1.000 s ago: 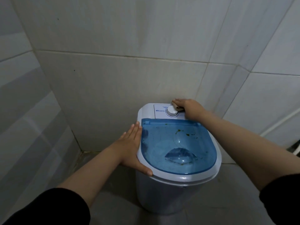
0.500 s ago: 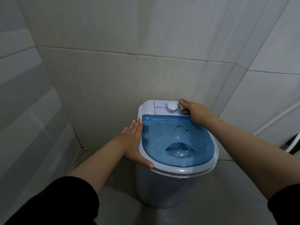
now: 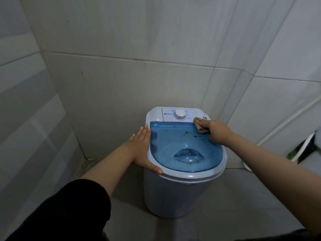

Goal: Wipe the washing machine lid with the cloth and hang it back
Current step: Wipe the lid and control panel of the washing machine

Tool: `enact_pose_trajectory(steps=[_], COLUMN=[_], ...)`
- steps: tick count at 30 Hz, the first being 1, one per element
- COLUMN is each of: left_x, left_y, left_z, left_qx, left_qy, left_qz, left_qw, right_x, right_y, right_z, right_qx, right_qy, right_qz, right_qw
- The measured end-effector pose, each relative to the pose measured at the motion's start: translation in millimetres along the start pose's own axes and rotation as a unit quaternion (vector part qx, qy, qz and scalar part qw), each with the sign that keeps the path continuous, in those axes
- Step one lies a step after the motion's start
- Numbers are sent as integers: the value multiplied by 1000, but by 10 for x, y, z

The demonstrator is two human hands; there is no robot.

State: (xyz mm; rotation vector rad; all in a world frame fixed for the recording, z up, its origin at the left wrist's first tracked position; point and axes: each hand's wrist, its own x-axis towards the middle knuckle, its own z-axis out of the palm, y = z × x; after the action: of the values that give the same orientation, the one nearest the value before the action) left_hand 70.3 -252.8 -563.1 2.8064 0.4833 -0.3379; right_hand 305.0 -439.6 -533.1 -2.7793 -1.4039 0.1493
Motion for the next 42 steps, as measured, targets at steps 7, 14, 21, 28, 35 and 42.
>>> enact_pose_trajectory(steps=[7,14,21,28,35,42], left_x=[-5,-13,-32,-35,-48,-24], left_y=[7,24,31,48,52,31], left_z=[-13,-16,-29,-32,-38,-36], left_qx=[-3,-6,-10,-4,-8,-10], left_qy=[-3,0,-9,-9,-15,-22], left_qz=[-2,1,-1,0,-1,10], left_qw=[1000,1000,1000,1000,1000,1000], right_x=[-311,-701,-1017,-1347,-1173,-330], right_y=[-1,-34,-136,-551,-619,-543], right_z=[56,147,210,286,-362,-587], right_qx=[5,4,-26,-53,115,139], right_qy=[5,15,6,-27,-110,16], right_qz=[-6,-21,-41,14,58,70], right_qw=[1000,1000,999,998,986,988])
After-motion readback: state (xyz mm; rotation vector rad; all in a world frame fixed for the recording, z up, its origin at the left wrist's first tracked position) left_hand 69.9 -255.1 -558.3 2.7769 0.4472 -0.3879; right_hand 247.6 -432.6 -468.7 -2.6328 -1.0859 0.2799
